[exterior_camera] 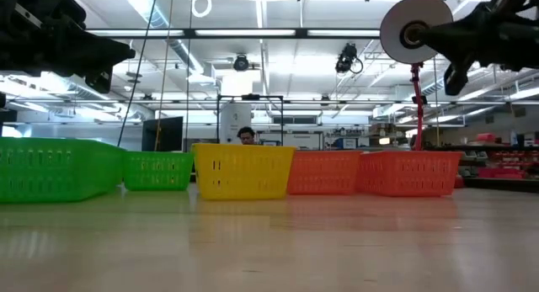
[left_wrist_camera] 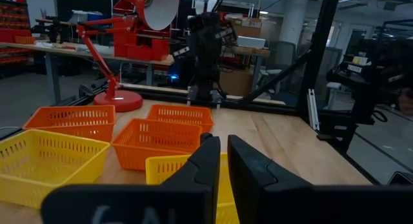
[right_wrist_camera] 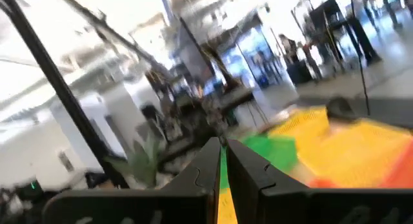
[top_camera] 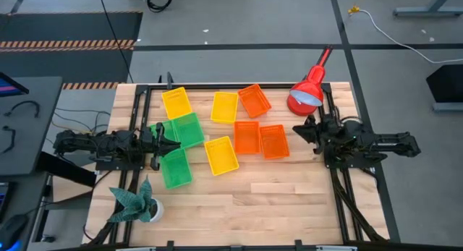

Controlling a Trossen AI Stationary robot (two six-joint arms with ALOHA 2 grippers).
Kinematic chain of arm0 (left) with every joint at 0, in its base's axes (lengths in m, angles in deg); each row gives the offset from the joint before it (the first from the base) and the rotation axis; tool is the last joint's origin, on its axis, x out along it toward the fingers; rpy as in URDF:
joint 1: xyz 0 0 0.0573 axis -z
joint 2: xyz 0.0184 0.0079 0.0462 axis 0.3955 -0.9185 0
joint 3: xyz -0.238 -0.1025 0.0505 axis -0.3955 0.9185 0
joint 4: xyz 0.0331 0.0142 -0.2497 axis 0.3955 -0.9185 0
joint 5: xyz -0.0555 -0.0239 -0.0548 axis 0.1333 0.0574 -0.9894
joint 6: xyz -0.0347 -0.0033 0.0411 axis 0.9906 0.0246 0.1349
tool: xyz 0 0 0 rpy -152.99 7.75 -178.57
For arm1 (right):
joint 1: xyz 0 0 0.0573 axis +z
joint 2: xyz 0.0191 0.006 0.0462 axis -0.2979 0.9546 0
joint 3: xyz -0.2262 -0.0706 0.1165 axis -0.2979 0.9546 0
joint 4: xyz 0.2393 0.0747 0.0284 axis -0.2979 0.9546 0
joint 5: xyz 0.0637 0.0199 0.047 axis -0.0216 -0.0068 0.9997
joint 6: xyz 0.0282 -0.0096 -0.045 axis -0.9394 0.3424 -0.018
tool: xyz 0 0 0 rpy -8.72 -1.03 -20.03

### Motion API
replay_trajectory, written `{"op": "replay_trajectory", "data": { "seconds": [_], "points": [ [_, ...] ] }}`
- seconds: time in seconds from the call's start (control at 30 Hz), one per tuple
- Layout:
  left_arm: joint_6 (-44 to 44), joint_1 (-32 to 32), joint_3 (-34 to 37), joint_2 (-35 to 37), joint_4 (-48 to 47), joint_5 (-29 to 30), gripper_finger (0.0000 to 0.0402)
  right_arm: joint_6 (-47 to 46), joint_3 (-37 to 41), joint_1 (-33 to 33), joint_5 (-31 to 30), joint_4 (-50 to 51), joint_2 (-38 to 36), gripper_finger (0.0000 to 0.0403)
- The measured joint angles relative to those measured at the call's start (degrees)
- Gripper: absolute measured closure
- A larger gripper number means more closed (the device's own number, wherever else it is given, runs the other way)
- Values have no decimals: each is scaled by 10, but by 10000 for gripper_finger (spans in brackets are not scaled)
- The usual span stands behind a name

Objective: Stack baskets by color
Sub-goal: Move the orange basket on the bottom right of the table

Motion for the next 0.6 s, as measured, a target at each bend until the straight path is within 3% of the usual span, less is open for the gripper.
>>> {"op": "replay_trajectory", "data": {
  "seconds": [0.23,0.37,0.6],
  "points": [
    [0,0,0,0,0,0,368,29,-11,43,83,-103,63,370],
    [0,0,0,0,0,0,372,80,-74,92,22,-46,142,370],
    [0,0,0,0,0,0,365,113,-243,161,-107,218,326,368]
  ]
}}
